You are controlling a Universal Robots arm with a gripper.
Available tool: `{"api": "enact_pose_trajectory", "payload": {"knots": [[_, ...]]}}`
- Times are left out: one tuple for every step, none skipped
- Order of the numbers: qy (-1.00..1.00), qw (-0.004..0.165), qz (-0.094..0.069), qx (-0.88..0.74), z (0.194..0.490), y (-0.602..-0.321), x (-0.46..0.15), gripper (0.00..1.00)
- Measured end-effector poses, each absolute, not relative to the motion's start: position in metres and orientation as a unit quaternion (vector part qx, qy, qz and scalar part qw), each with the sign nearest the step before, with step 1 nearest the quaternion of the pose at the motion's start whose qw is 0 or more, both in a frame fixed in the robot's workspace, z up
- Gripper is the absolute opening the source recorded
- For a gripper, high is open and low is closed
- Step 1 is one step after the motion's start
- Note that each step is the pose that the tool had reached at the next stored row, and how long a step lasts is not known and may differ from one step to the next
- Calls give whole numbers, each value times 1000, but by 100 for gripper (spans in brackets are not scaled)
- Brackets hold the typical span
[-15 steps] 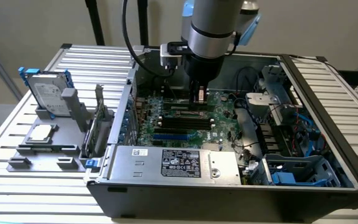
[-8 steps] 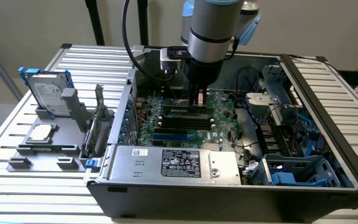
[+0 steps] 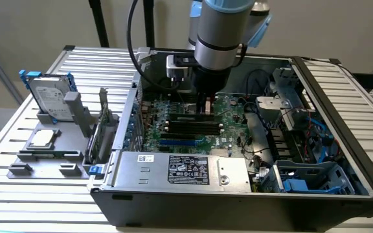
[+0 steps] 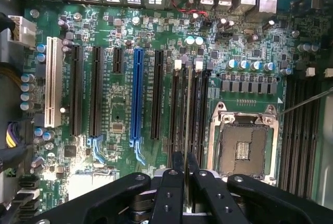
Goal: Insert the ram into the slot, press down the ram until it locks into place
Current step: 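Insert the ram into the slot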
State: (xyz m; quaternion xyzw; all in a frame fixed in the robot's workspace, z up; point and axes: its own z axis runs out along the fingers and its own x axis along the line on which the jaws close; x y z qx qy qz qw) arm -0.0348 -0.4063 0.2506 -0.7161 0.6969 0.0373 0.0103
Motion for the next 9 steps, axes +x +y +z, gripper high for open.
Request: {"api": "enact_pose_trajectory", "payload": {"knots": [[697, 10, 37, -716, 250, -406, -35, 13], [697, 10, 37, -716, 249, -406, -35, 13], [697, 10, 37, -716, 248, -406, -35, 13], [697, 10, 37, -716, 248, -406, -35, 13], [697, 10, 37, -716, 247, -406, -35, 13], [697, 10, 37, -716, 246, -406, -35, 13], [697, 9, 37, -716, 246, -406, -35, 13], [697, 9, 36, -716, 245, -406, -35, 13], [697, 9, 36, -716, 245, -406, -35, 13]]}}
